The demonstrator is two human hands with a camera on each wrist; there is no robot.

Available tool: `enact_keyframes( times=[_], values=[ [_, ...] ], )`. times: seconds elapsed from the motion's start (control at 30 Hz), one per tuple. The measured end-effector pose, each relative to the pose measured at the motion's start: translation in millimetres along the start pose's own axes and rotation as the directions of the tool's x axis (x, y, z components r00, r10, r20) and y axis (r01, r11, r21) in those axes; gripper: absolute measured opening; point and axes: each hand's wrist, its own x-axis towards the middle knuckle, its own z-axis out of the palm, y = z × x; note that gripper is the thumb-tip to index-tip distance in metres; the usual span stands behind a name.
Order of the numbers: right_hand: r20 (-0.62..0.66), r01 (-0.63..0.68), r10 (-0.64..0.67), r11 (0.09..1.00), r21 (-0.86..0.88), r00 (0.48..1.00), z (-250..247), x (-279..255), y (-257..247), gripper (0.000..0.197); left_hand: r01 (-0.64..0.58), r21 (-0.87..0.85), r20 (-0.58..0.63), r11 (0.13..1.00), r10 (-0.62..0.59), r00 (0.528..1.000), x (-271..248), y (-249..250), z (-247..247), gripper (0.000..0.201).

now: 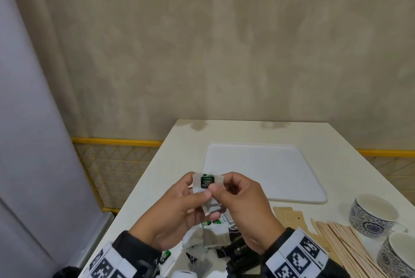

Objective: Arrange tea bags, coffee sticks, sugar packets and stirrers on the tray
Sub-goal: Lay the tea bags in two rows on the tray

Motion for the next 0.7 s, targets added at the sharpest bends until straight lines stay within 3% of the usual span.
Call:
enact_keyframes(
  times=[0.13, 0.23, 0.3, 0.37, 0.47, 0.57, 0.7],
  values=[
    [0.035, -0.017, 0.023, 0.984, -0.176, 0.999, 4.0, 2.3, -1.6, 0.007, 0.091, -0.088, 0.009, 0.992, -0.091, 0.996, -0.4, -1.6, 0.0, 0.034],
    [0.065, -0.016, 0.048, 0.904, -0.428, 0.997, -5.8, 17.1, -10.1, 0.009, 0.102, -0.076, -0.123, 0.992, -0.111, 0.986, 0.9, -5.1, -5.3, 0.03],
    [0.101, 0.022, 0.071, 0.705, -0.709, 0.992, -24.5, 38.5, -8.2, 0.013, 0.058, -0.022, -0.224, 0.998, -0.062, 0.973, 1.1, -6.9, -10.5, 0.027],
    [0.128, 0.051, 0.176, 0.384, -0.922, 0.976, -41.9, 61.6, -1.2, 0.018, 0.02, 0.004, -0.296, 1.0, -0.018, 0.955, 0.3, -6.9, -15.4, 0.025],
    [0.091, 0.117, 0.377, -0.046, -0.992, 0.922, -59.8, 86.8, 14.6, 0.023, -0.004, 0.011, -0.337, 1.0, 0.008, 0.941, -4.1, -3.1, -21.2, 0.024],
    [0.086, 0.215, 0.474, -0.224, -0.951, 0.876, -72.8, 99.1, 24.4, 0.026, -0.026, 0.037, -0.327, 0.999, 0.036, 0.944, -11.2, -0.1, -26.4, 0.024],
    [0.119, 0.289, 0.474, -0.303, -0.908, 0.873, -80.4, 106.9, 36.7, 0.027, -0.033, 0.077, -0.34, 0.997, 0.057, 0.939, -20.2, 1.8, -32.4, 0.024]
  ],
)
